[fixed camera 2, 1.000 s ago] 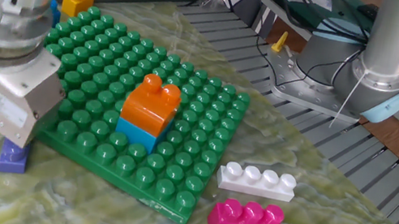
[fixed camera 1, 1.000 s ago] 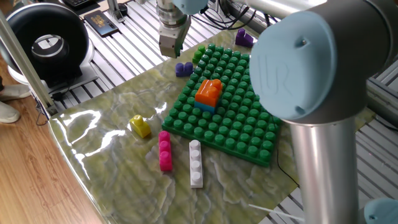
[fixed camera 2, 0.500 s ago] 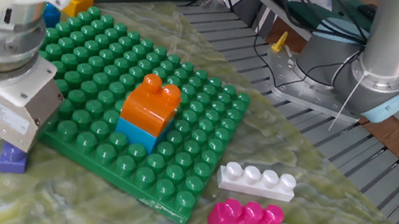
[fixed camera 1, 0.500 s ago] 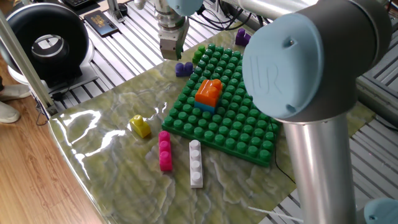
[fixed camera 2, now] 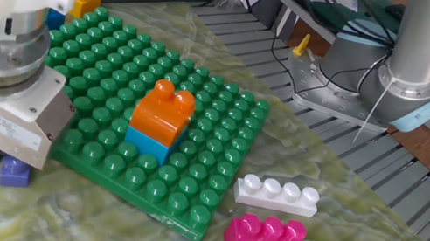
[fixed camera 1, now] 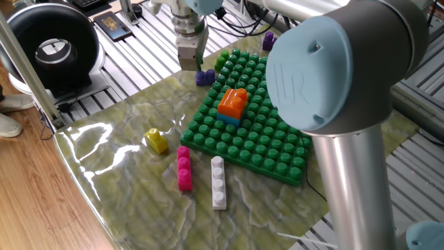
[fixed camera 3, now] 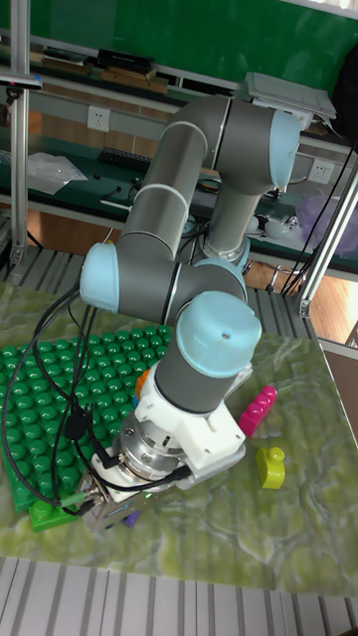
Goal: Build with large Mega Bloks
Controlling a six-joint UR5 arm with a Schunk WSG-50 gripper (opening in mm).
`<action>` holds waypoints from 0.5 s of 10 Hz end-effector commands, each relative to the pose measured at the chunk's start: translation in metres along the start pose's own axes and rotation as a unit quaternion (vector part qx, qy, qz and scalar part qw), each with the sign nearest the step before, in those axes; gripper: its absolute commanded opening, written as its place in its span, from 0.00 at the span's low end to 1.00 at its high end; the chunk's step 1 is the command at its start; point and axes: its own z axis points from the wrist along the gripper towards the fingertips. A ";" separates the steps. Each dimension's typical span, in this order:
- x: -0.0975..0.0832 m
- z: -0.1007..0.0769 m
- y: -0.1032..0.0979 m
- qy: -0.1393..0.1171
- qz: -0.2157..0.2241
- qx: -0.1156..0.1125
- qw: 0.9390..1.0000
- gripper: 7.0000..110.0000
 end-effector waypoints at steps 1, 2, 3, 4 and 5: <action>-0.004 -0.002 0.028 0.002 0.010 -0.044 0.999 0.15; -0.009 -0.007 0.044 -0.001 0.012 -0.070 0.997 0.15; -0.010 -0.015 0.053 0.005 0.018 -0.075 0.997 0.15; -0.009 -0.020 0.058 0.012 0.028 -0.071 0.997 0.15; -0.011 -0.023 0.062 0.010 0.033 -0.076 0.997 0.15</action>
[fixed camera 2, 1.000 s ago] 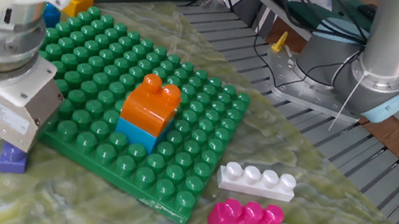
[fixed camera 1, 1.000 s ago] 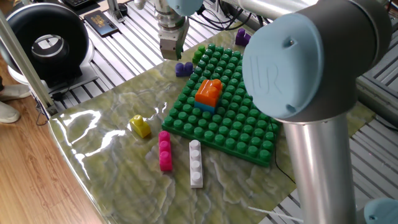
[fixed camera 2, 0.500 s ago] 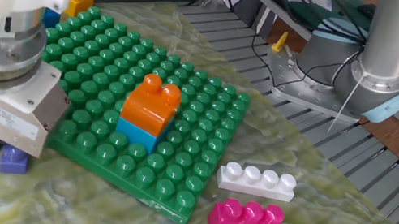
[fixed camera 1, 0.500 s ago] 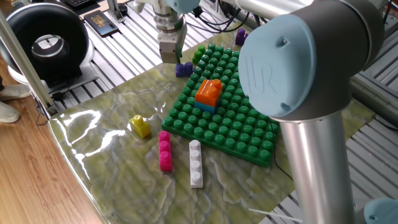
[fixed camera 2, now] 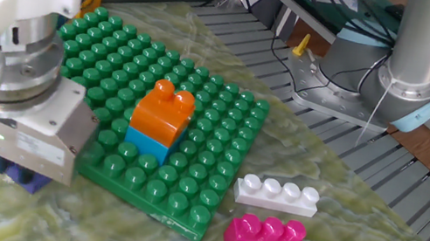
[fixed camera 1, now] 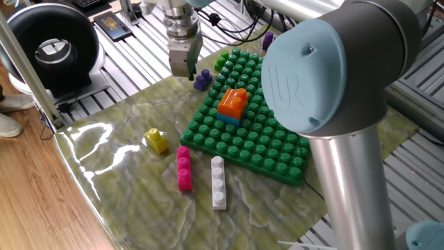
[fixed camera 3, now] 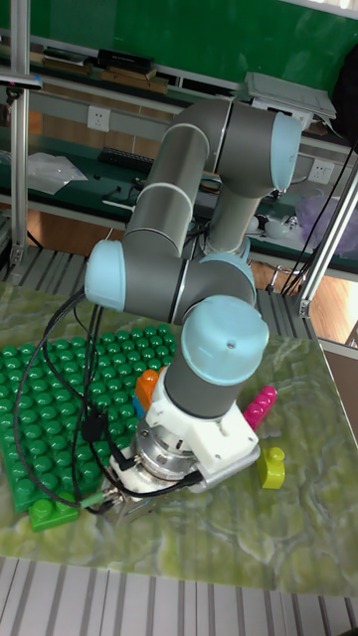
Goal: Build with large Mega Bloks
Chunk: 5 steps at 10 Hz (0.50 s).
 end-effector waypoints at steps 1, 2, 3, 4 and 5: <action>-0.016 -0.014 0.014 -0.025 0.044 -0.012 0.999 0.15; -0.027 -0.022 -0.003 -0.046 0.073 0.010 0.996 0.15; -0.037 -0.028 -0.013 -0.066 0.091 0.016 0.994 0.15; -0.065 -0.029 -0.013 -0.120 0.112 0.001 0.986 0.36; -0.075 -0.030 0.009 -0.140 0.135 -0.053 0.979 0.36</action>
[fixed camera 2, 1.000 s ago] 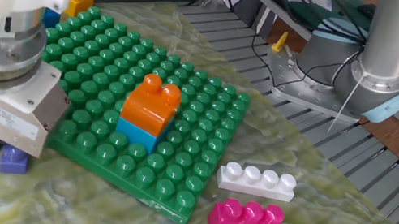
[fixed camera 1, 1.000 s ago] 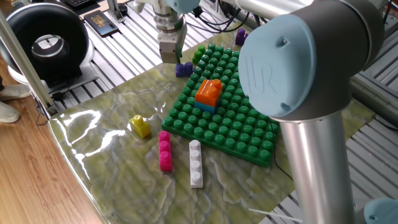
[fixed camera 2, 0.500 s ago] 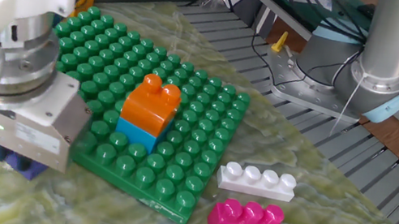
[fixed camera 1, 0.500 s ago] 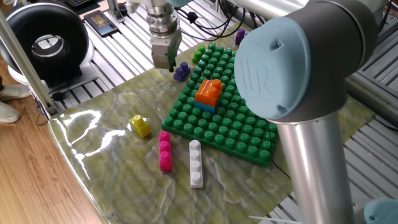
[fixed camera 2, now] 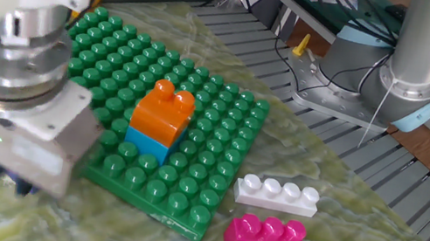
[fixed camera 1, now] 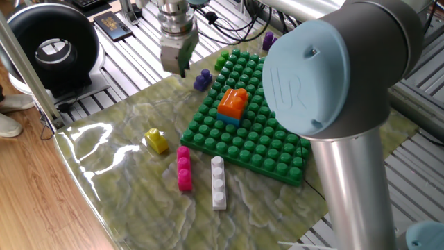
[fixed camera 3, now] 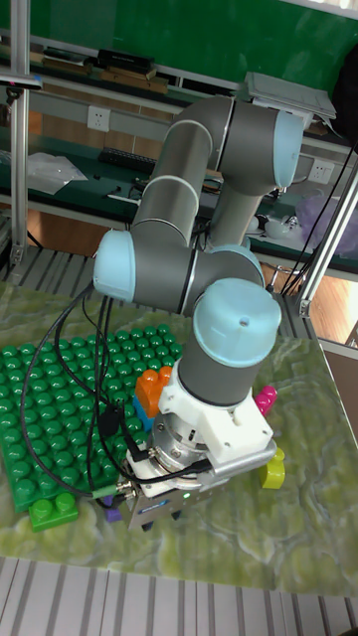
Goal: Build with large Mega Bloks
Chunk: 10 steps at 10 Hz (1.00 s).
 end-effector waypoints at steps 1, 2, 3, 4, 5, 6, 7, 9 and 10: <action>0.011 -0.009 0.017 0.007 0.034 -0.052 0.998 0.36; 0.023 -0.013 0.014 0.014 0.021 -0.050 0.998 0.36; 0.035 -0.009 -0.005 0.013 -0.003 -0.025 1.000 0.79; 0.044 -0.003 -0.018 0.009 -0.006 -0.010 1.000 0.79; 0.043 0.001 -0.028 0.002 -0.006 0.006 1.000 0.79; 0.042 0.004 -0.037 -0.003 -0.004 0.021 1.000 0.79; 0.048 0.007 -0.038 0.004 -0.005 0.019 1.000 0.79; 0.060 0.011 -0.036 0.015 -0.001 0.012 1.000 0.79; 0.060 0.012 -0.036 0.015 0.002 0.011 1.000 0.57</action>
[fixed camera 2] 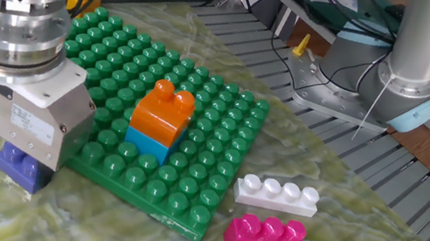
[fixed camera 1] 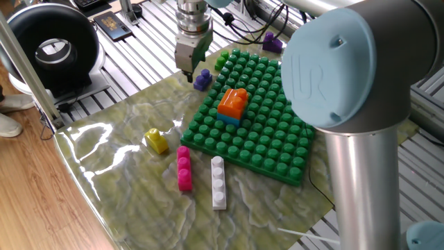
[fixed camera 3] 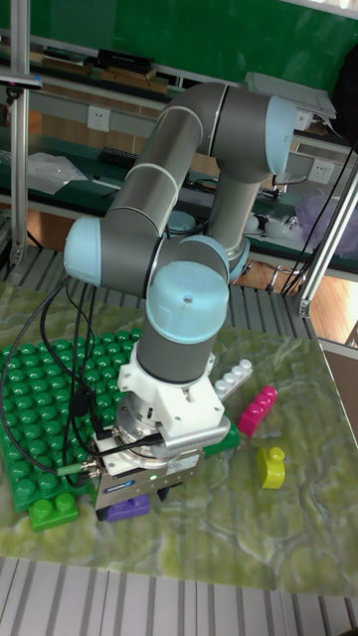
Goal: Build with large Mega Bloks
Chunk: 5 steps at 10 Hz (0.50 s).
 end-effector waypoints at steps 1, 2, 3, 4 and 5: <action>0.008 0.007 -0.002 0.001 0.011 -0.002 1.000 0.57; 0.004 0.010 0.002 -0.002 0.018 -0.010 1.000 0.57; 0.002 0.012 0.002 -0.004 0.028 -0.012 1.000 0.57; 0.000 0.012 0.006 -0.008 0.042 -0.020 0.999 0.57; 0.001 0.012 0.007 -0.007 0.055 -0.023 0.998 0.57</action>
